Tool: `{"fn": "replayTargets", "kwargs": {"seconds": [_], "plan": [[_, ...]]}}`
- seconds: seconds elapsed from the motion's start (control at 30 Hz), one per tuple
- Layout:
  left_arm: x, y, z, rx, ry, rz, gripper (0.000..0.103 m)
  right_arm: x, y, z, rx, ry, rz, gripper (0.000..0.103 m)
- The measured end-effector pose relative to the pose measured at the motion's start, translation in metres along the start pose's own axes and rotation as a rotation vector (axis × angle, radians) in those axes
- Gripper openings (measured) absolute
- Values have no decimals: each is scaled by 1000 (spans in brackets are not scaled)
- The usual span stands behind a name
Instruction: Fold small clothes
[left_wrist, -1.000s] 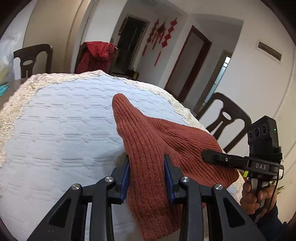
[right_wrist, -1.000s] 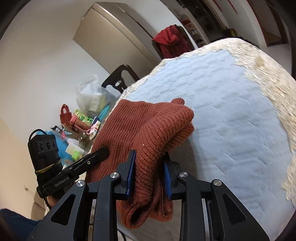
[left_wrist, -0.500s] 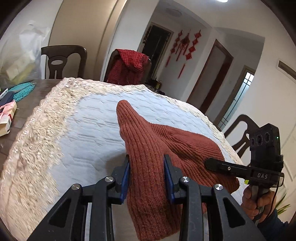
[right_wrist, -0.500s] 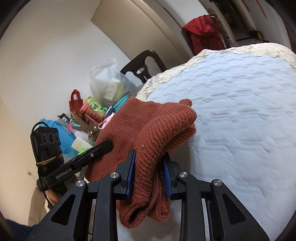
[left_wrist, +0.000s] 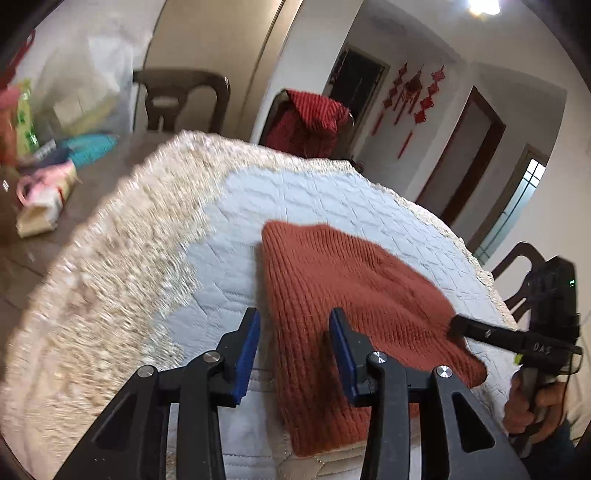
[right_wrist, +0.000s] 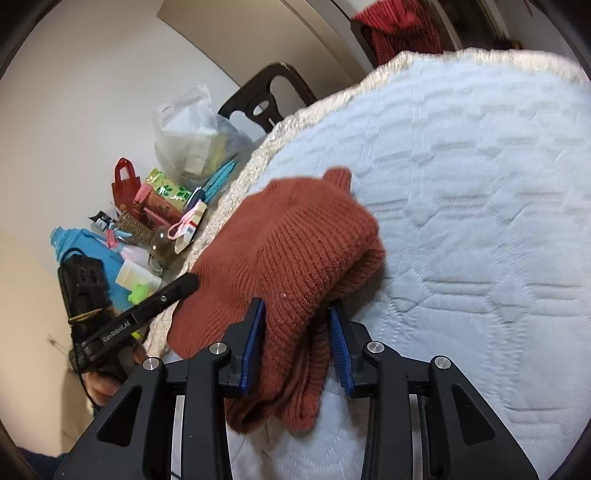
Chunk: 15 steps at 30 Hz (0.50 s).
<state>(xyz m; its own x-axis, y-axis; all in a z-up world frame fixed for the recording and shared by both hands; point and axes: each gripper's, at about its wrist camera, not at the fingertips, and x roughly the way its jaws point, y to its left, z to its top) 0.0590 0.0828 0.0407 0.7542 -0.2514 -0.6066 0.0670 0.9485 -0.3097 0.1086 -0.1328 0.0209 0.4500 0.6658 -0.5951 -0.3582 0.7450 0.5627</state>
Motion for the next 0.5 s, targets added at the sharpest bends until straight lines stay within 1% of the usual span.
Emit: {"fn": "replayTargets", "kwargs": {"seconds": [0.03, 0.1, 0.13, 0.17, 0.23, 0.3, 0.33, 0.4, 0.43, 0.5], "plan": [[-2, -1, 4, 2, -9, -10, 42, -8, 3, 2, -18, -33, -28, 36], [-2, -7, 12, 13, -16, -35, 42, -17, 7, 10, -35, -85, -57, 36], [2, -13, 14, 31, -17, -37, 42, -15, 10, 14, -45, -91, -68, 35], [7, -15, 16, 47, -13, -35, 42, -11, 12, 17, -63, -89, -87, 35], [22, -18, 16, 65, 17, -27, 42, 3, 16, 22, -87, -70, -113, 26], [37, -18, 11, 73, 53, -10, 42, 20, 12, 21, -105, -29, -150, 24], [38, -18, 8, 86, 49, -5, 42, 31, 5, 19, -97, 7, -175, 23], [36, -20, 6, 105, 41, 0, 42, 29, -4, 16, -77, -6, -140, 23], [33, -20, 6, 103, 41, 5, 42, 26, -6, 16, -67, -4, -136, 22], [26, -23, 5, 107, 43, 33, 42, 21, -1, 15, -77, -3, -155, 22]]}}
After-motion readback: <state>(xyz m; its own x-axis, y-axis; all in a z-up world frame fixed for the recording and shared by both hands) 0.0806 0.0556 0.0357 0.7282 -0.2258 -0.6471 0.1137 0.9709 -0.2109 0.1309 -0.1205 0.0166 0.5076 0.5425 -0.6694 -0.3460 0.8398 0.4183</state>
